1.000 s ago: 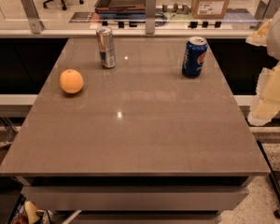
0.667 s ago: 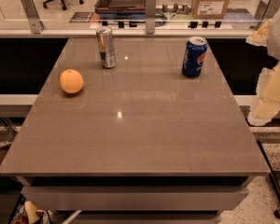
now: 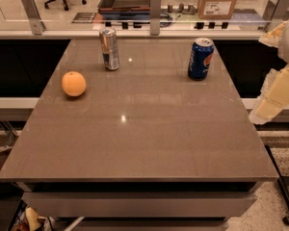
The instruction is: Move pepsi can near orange
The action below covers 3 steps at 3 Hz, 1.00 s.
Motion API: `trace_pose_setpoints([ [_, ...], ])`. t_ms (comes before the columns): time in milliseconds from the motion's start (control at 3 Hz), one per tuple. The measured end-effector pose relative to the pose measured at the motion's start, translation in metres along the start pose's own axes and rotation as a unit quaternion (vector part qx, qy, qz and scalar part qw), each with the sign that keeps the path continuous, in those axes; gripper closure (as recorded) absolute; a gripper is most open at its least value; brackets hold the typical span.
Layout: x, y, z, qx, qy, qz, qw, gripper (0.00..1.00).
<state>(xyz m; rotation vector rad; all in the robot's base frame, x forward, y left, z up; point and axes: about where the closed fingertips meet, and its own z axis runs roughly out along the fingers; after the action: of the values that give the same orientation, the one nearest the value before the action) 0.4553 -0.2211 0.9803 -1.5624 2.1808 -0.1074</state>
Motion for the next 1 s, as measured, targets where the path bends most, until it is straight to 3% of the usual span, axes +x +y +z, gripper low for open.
trace_pose_setpoints([
  [333,-0.002,-0.024,0.013,0.035,-0.035,0.037,0.9981,0.0],
  [667,-0.006,-0.053,0.029,0.06,-0.077,0.072,0.9926,0.0],
  [1000,-0.014,-0.083,0.054,0.071,-0.134,0.106,0.9827,0.0],
])
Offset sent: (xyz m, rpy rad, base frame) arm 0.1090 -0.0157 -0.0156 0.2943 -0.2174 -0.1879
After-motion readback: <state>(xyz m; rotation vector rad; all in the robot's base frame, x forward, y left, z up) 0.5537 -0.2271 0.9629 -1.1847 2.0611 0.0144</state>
